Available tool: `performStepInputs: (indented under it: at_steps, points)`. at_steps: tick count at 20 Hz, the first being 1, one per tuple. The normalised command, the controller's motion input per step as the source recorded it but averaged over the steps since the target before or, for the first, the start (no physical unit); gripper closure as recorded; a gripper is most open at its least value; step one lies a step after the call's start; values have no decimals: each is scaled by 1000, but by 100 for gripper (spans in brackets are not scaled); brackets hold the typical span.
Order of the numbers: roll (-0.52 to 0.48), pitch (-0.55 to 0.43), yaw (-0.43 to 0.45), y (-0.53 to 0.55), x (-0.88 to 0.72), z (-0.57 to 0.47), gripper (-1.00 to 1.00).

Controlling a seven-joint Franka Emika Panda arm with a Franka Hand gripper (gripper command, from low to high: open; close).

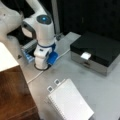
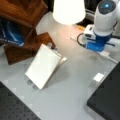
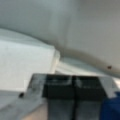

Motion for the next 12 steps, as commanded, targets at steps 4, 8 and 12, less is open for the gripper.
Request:
performStepInputs:
  at_steps: [4,8,12]
  points:
    - [79,-411,-202,60,-729,-98,100]
    - [93,-369,-234,81,-488,-95,100]
    - [128,-290,-236,98,-353,-27,100]
